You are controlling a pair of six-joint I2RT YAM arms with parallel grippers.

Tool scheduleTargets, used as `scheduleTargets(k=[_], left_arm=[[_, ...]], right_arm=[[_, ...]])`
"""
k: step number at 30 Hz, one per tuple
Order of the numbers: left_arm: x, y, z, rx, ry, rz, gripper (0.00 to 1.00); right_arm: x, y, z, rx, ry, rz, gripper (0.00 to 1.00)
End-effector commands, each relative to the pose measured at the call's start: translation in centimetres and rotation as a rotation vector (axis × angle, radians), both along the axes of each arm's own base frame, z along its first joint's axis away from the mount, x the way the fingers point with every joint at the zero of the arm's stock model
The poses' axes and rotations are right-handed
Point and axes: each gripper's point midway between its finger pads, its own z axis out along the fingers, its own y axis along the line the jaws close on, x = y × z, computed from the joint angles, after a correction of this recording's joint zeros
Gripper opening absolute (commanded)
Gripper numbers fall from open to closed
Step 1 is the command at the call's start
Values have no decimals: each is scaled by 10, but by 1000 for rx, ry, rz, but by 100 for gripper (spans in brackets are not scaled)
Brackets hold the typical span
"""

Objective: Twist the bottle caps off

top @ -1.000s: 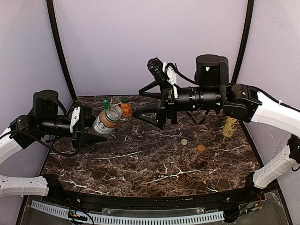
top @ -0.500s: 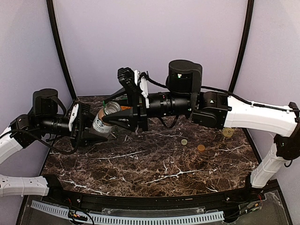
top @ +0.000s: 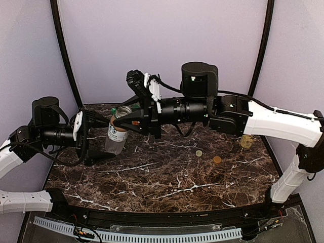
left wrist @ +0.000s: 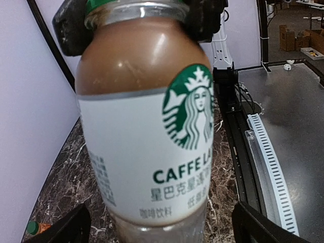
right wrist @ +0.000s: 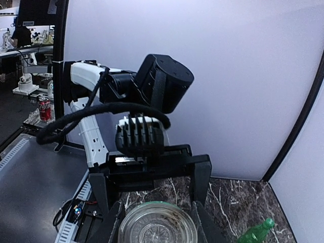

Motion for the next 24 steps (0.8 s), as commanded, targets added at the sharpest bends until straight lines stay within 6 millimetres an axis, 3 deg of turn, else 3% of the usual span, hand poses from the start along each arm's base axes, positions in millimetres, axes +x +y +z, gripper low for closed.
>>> scheduleTargets(k=[1,3,6,9,12,14,17,24], left_arm=[[21,13,-13,42,-94,129,99],[30,20,-20,72,-140,188,99],[43,30,-39,123,-168,262,99],[42,35,-49,129,-169,274,99],[40,37,-58,114,-137,267,99],[39,38,-61,101,-124,271,99],[40,42,-62,90,-113,284,99],[43,49,-62,81,-88,317,99]], right_arm=[[34,-30,10,-75,58,-114,0],[49,-45,-8,-162,94,-138,0],[90,-77,-50,-324,166,-265,0],[153,-119,-89,-416,223,-525,0],[232,-184,-115,-443,253,-971,0],[265,-219,-126,-414,283,-1151,0],[298,-255,-137,-300,324,-1292,0],[348,-333,-194,-102,494,-1490,0]])
